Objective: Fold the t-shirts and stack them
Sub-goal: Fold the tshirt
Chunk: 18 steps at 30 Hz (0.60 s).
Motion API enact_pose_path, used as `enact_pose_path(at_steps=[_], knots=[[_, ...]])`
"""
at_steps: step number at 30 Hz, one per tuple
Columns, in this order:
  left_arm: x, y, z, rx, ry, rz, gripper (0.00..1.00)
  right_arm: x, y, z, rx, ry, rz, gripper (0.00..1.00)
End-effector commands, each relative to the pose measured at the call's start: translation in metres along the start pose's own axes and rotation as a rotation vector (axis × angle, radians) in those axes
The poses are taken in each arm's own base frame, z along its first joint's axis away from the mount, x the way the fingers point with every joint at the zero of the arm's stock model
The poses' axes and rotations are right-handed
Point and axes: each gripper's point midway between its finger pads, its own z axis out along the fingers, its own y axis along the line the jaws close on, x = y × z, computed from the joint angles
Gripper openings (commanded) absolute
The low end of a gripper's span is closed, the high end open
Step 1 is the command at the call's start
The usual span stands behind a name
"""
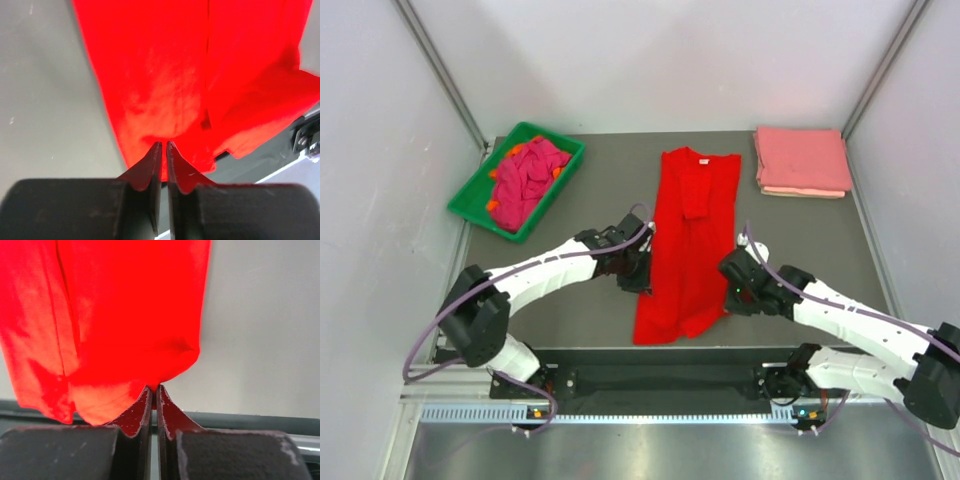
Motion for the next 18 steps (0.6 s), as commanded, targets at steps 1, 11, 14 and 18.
enact_pose_path(at_steps=[1, 11, 14, 18], knots=[[0.041, 0.027, -0.014, -0.039, 0.073, 0.022, 0.16, 0.009, 0.015, -0.004, -0.101, 0.024, 0.002, 0.0], [0.104, 0.027, -0.007, 0.191, 0.096, -0.163, 0.32, 0.073, 0.012, 0.0, -0.159, 0.127, 0.04, 0.0], [0.103, 0.03, -0.002, 0.181, 0.089, -0.174, 0.32, 0.076, 0.009, 0.0, -0.139, 0.122, 0.038, 0.0], [0.107, 0.037, 0.005, 0.147, 0.104, -0.181, 0.33, 0.083, 0.006, -0.001, -0.13, 0.132, 0.042, 0.0]])
